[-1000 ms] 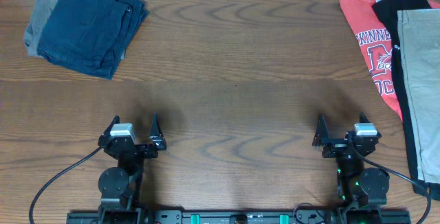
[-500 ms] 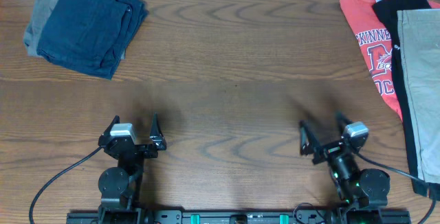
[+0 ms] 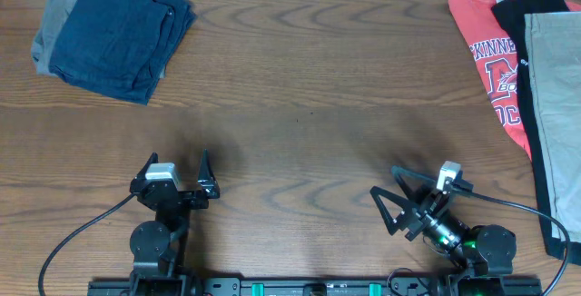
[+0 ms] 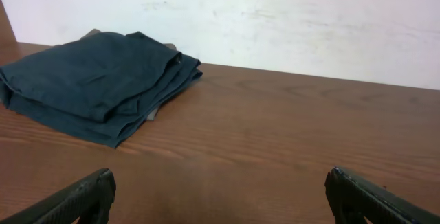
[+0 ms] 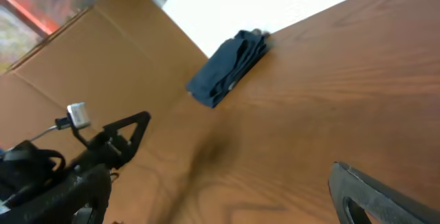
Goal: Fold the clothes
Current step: 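Reach the right gripper up to the khaki shorts on the right pile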
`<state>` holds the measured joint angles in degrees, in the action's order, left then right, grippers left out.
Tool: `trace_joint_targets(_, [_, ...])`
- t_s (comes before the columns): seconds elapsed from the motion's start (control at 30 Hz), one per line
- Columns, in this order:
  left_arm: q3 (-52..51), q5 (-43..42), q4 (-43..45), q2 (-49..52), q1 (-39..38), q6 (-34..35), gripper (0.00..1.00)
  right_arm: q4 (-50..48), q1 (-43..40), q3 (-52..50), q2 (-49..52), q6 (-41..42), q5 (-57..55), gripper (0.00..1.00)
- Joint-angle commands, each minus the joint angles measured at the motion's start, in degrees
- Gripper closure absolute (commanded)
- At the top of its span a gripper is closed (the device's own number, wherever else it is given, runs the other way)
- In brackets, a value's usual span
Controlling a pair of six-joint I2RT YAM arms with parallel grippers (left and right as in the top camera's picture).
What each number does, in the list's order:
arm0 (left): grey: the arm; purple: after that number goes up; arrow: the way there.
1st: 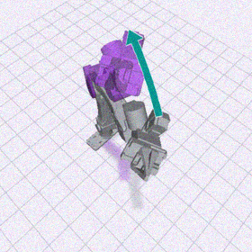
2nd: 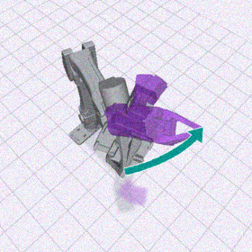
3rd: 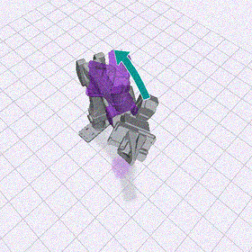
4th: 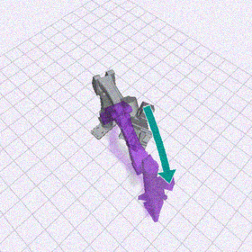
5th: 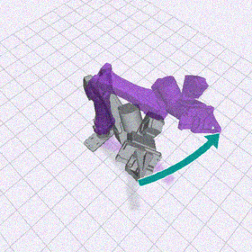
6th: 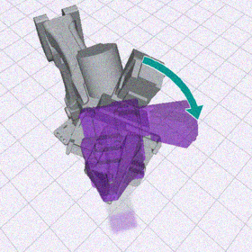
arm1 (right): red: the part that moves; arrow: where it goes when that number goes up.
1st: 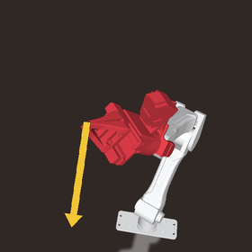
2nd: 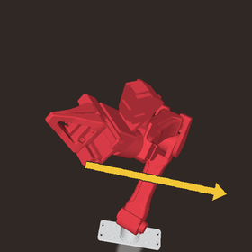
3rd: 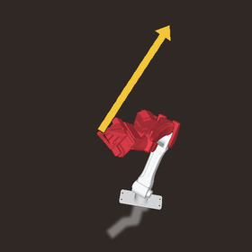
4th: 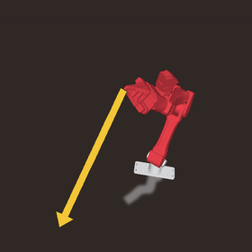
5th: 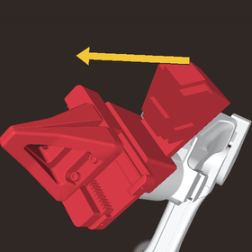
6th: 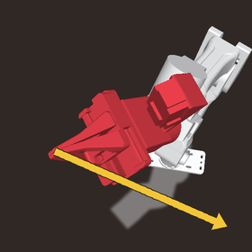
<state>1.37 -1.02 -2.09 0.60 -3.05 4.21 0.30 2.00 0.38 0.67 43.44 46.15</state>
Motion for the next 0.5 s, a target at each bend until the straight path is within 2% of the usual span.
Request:
trace_joint_targets(0.0, [-1.1, 1.7, -2.1, -0.4, 0.2, -0.7, 0.02, 0.2, -0.1, -0.1, -0.3, -0.5, 2.3, 0.01])
trace_joint_targets(0.47, [-1.1, 1.7, -2.1, -0.4, 0.2, -0.7, 0.02, -1.2, -0.1, -0.1, -0.3, -3.9, 2.3, 0.01])
